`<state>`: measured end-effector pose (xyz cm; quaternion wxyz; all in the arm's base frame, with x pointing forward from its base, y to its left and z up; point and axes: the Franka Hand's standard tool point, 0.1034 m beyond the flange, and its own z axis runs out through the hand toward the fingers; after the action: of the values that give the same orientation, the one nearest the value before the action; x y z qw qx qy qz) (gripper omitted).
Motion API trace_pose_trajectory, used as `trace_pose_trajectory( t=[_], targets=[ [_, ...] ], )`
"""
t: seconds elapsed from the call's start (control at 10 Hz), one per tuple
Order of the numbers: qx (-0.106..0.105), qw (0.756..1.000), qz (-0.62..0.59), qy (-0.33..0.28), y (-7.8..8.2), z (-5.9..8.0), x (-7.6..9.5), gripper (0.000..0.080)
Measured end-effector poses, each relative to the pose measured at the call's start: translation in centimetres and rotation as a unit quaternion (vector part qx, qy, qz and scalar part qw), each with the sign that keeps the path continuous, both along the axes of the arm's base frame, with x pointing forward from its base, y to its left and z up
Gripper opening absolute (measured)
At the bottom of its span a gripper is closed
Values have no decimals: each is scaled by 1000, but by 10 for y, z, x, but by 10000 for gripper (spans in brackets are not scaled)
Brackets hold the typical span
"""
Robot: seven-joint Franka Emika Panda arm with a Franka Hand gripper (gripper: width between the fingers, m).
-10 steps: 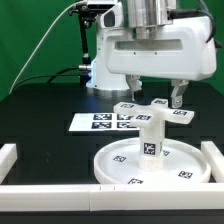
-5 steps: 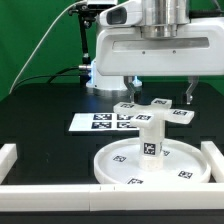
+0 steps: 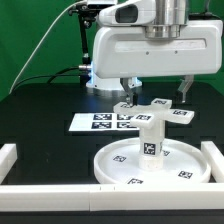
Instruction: Assemble round table
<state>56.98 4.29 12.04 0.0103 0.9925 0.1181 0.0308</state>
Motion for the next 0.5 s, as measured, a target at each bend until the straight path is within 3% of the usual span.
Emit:
trace_pose_trajectory(
  t=[0.5],
  targets=[
    [-2, 1000, -7, 4, -5, -7, -3, 649]
  ],
)
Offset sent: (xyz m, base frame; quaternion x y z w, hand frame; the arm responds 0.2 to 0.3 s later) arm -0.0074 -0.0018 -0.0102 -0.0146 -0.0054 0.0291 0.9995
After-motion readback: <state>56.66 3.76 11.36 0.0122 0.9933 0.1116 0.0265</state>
